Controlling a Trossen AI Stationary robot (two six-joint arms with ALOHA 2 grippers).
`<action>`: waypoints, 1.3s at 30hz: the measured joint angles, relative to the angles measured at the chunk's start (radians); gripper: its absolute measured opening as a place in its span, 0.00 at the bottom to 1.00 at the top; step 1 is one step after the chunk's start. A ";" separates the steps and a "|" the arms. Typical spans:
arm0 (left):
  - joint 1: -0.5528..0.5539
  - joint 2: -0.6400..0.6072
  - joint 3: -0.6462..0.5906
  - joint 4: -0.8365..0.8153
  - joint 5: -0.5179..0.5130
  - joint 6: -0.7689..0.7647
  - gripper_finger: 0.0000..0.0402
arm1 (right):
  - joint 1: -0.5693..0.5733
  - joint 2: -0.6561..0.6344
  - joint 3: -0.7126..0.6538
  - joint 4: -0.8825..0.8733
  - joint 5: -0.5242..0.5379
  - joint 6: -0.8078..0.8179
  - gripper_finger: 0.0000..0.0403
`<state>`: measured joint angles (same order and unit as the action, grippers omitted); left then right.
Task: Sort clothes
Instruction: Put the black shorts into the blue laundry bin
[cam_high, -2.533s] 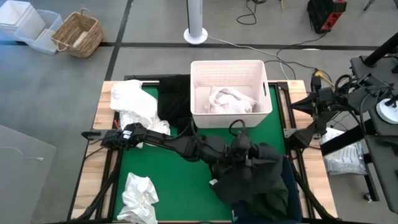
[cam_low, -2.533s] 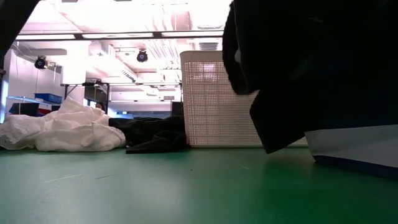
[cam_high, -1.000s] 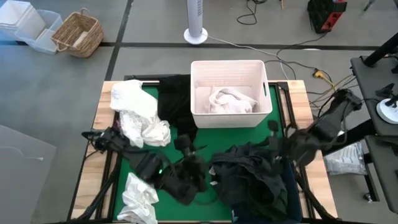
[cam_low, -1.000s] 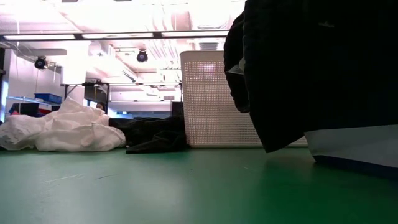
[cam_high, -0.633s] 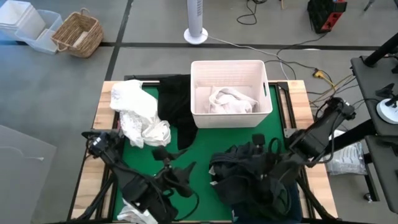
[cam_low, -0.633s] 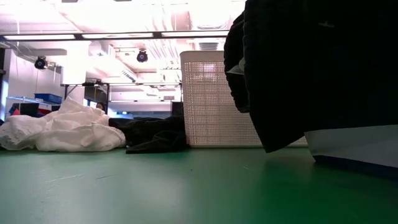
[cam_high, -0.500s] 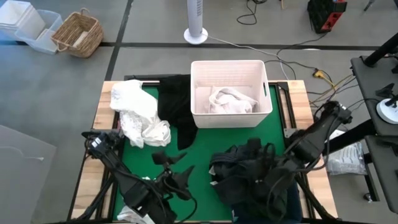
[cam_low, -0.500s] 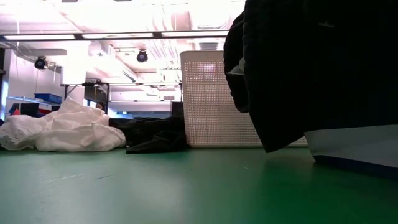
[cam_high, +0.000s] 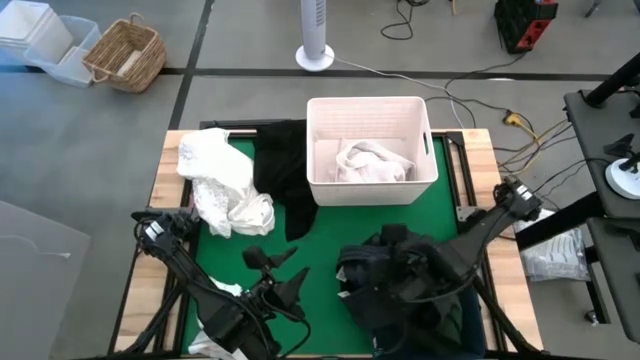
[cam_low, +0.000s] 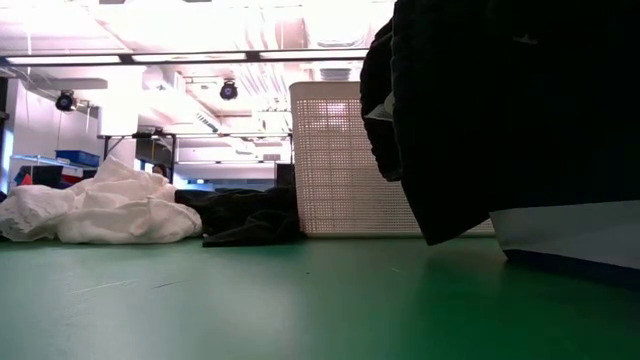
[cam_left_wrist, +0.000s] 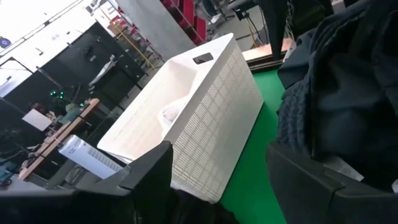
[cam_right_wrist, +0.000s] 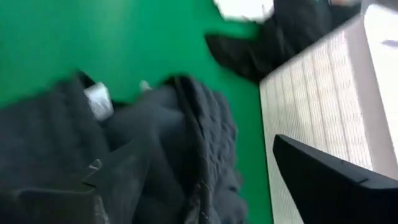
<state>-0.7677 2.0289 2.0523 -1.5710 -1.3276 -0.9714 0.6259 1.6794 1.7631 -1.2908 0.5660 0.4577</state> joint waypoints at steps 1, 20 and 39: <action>0.000 0.000 -0.005 0.000 -0.003 -0.005 0.58 | -0.006 0.014 0.005 -0.021 -0.015 0.013 0.85; -0.003 0.000 0.001 0.000 -0.018 0.008 0.58 | -0.029 0.037 -0.018 -0.036 -0.148 0.078 0.66; -0.003 0.000 -0.001 0.000 -0.017 0.009 0.58 | -0.028 -0.036 -0.018 -0.039 -0.148 0.066 0.03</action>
<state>-0.7712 2.0289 2.0518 -1.5709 -1.3449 -0.9627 0.5976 1.6435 1.7451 -1.3295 0.4183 0.5240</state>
